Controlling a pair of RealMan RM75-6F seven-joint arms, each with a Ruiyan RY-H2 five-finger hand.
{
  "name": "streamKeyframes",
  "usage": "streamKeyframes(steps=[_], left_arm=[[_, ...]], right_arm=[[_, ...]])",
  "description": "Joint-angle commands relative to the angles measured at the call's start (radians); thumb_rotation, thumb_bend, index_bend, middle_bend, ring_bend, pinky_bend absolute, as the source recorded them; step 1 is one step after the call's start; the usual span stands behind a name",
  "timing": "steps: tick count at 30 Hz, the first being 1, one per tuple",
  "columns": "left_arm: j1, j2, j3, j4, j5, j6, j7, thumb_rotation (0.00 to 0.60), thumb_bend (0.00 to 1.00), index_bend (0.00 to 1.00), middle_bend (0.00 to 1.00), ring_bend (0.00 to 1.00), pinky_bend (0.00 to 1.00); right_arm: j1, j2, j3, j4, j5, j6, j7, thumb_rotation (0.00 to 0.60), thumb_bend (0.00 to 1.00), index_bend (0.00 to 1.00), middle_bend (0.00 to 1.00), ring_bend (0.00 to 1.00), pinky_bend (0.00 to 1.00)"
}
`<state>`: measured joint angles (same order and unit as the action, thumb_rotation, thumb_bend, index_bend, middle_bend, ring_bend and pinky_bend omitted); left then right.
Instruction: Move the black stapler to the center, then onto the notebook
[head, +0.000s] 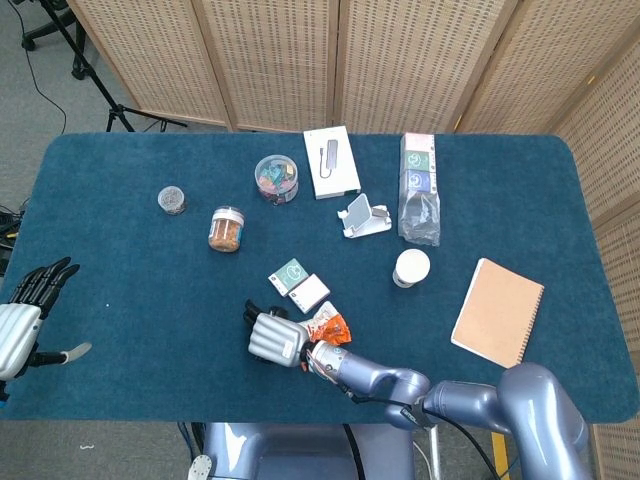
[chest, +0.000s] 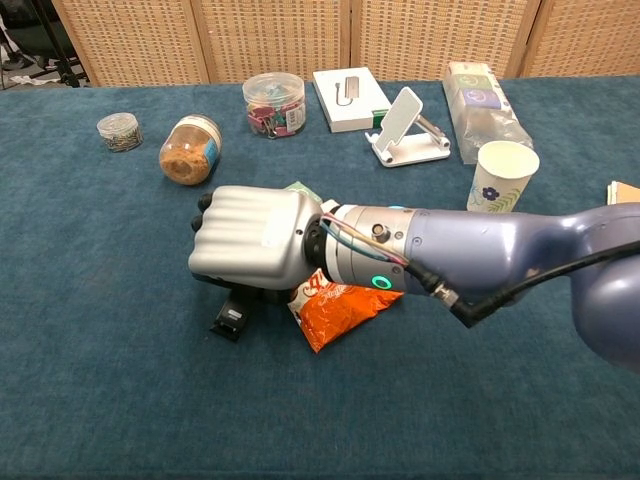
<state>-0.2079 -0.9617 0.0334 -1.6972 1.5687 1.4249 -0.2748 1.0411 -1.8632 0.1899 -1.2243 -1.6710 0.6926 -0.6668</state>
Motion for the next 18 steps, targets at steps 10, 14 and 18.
streamKeyframes(steps=[10,14,18], left_arm=[[0.003,0.001,-0.006,-0.005,0.003,-0.013,0.002,0.600,0.00,0.00,0.00,0.00,0.00],[0.003,-0.003,-0.006,-0.007,0.008,-0.018,0.028,0.600,0.00,0.00,0.00,0.00,0.00],[0.001,-0.003,-0.004,-0.010,0.018,-0.025,0.030,0.600,0.00,0.00,0.00,0.00,0.00]], right_arm=[[-0.006,0.156,0.014,-0.157,-0.040,0.136,-0.012,0.600,0.62,0.58,0.49,0.29,0.22],[-0.041,0.277,0.017,-0.252,-0.033,0.170,-0.051,0.600,0.64,0.59,0.49,0.29,0.25],[-0.103,0.431,-0.017,-0.324,-0.035,0.211,-0.065,0.600,0.65,0.59,0.49,0.29,0.25]])
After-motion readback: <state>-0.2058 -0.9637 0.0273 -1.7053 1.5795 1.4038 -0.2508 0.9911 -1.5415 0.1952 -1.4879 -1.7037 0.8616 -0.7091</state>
